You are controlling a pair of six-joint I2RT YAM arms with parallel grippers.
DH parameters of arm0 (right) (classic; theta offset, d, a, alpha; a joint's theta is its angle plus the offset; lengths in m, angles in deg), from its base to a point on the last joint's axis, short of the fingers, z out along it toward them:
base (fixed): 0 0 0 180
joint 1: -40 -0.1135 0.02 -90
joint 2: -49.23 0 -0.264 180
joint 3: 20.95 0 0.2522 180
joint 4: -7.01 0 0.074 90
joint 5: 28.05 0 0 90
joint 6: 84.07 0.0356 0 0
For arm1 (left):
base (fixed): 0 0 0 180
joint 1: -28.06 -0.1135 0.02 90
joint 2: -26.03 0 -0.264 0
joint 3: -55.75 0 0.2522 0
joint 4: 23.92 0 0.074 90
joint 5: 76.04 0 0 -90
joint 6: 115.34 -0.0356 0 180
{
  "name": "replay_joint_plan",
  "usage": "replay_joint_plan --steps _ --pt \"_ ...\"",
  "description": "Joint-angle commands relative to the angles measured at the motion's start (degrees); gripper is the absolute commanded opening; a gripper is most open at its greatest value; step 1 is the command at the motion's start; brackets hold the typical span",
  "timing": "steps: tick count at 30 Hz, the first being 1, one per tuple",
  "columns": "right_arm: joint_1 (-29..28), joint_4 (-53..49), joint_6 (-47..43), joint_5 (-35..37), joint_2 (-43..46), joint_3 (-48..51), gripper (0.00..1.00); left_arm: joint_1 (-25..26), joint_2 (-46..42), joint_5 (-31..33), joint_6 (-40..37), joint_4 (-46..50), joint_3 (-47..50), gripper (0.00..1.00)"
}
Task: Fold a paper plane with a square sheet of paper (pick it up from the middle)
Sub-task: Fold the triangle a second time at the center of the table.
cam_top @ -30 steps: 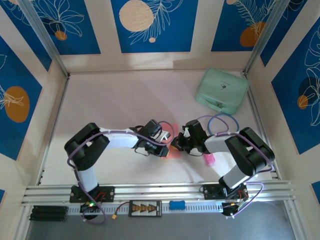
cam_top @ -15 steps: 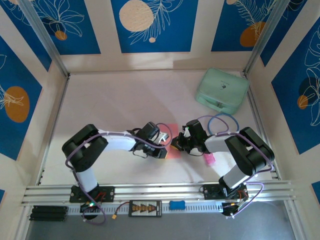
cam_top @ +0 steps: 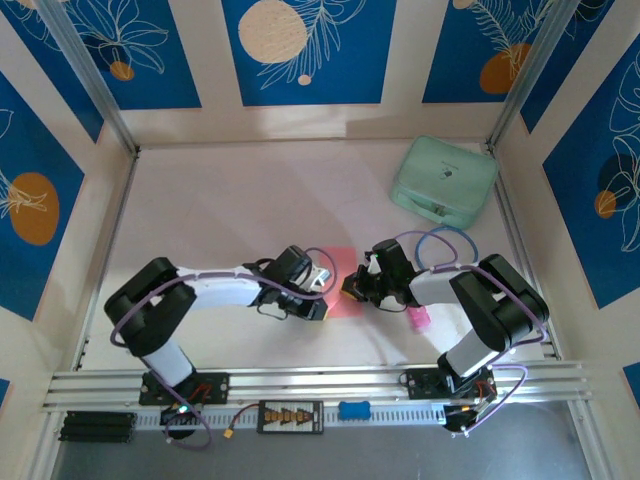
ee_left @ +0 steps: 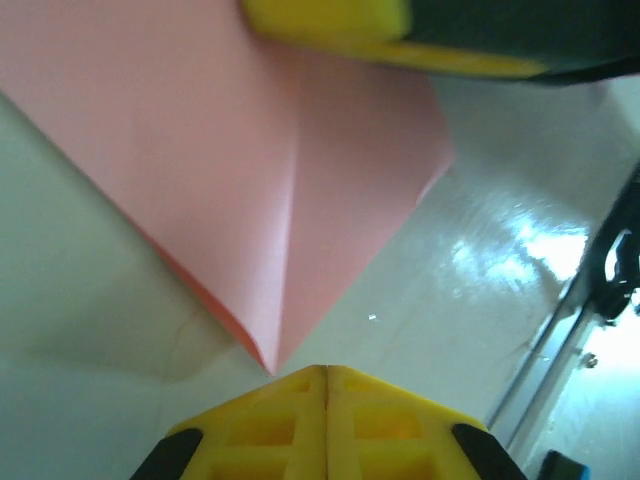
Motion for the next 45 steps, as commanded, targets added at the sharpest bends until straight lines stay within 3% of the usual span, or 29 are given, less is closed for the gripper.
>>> replay_joint_plan --steps 1,9,15,22,30,33,39,45 --pt "0.5 -7.2 -0.7 2.9 -1.9 0.8 0.0 -0.1 -1.5 2.1 0.9 -0.9 -2.6 0.07" --pt "0.4 -6.8 -0.5 2.7 -2.1 0.8 0.0 -0.7 7.5 2.2 1.8 -1.6 -9.0 0.06" --pt "0.4 -6.7 -0.6 2.5 -1.8 0.8 0.0 -0.6 11.3 2.4 1.7 1.0 -7.8 0.05" --pt "1.0 -7.3 -2.6 0.9 -0.9 -0.9 0.0 -0.5 10.8 2.5 2.6 0.4 -1.7 0.03" --pt "0.2 -8.8 -5.8 -1.4 5.4 -3.8 0.0 -0.5 10.5 3.0 2.0 0.6 -2.2 0.01" --pt "-1.2 -8.1 -6.2 -3.3 4.3 -4.8 0.0 -0.5 10.5 3.1 1.9 0.5 -2.2 0.01" --pt "-2.8 -8.8 -3.3 1.0 -1.7 -4.0 0.0 -0.5 9.8 4.4 1.8 1.1 -1.8 0.0" --pt "0.8 -6.5 -5.0 1.8 -2.3 -1.7 0.0 -0.5 8.6 4.9 1.7 0.8 0.4 0.0"
